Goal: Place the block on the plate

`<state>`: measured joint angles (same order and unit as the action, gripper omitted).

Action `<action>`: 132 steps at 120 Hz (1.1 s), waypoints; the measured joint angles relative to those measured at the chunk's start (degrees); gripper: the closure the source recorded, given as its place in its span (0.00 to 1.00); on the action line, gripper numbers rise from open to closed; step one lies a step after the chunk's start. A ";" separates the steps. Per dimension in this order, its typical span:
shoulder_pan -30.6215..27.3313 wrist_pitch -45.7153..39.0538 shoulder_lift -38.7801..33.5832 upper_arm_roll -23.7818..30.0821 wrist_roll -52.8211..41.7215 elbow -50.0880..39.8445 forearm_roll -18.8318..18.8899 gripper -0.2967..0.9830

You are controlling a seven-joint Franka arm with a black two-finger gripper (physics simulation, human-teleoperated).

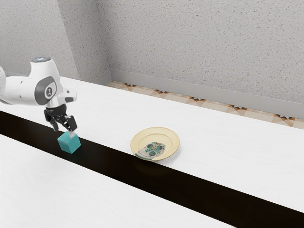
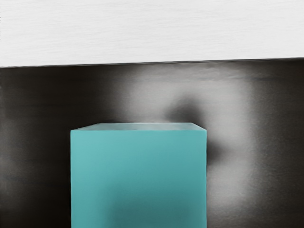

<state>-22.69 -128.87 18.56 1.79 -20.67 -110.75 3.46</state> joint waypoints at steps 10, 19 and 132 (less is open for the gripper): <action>-0.99 -1.61 1.40 0.81 -2.04 0.61 0.33 0.23; -1.76 -2.73 2.44 1.03 -3.67 0.74 0.48 0.23; -2.63 -6.44 6.45 1.78 -6.47 0.60 -0.67 0.42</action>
<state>-25.32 -135.30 25.02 3.57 -27.14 -110.15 2.79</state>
